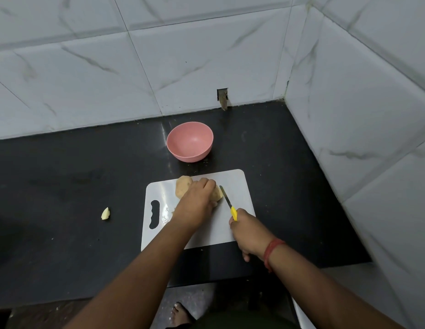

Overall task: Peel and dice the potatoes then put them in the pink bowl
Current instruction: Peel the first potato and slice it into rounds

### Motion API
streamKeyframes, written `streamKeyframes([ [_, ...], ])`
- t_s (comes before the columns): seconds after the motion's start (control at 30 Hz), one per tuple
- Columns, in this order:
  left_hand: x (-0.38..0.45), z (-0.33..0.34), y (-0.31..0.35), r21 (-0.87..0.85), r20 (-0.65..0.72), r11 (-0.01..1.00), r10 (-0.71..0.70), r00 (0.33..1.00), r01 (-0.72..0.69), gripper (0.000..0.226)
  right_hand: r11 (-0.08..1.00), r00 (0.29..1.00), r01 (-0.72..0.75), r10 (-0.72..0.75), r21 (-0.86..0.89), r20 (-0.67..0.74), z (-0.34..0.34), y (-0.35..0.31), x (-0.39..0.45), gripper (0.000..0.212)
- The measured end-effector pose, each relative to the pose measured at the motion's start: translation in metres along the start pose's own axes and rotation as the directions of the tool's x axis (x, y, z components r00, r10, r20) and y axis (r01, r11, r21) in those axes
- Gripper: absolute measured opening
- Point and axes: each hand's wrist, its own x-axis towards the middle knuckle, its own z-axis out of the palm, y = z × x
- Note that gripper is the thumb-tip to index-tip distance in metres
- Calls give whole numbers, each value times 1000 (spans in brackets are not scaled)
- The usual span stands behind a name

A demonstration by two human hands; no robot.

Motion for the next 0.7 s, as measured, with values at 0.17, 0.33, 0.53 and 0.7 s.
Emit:
streamKeyframes([
  [0.17, 1, 0, 0, 10, -21, 999, 32, 999, -32, 23, 994, 1000, -24, 24, -106, -3, 1, -11, 5, 17],
  [0.33, 1, 2, 0, 31, -32, 998, 49, 998, -48, 22, 988, 1000, -25, 26, -152, 4, 3, -17, 12, 16],
  [0.53, 0, 3, 1, 43, -43, 999, 32, 999, -30, 21, 959, 999, -28, 40, -282, 37, 2, -28, 22, 19],
  [0.7, 0, 4, 1, 34, -55, 999, 21, 998, -19, 20, 938, 998, -43, 55, -343, 25, 3, -28, 20, 20],
])
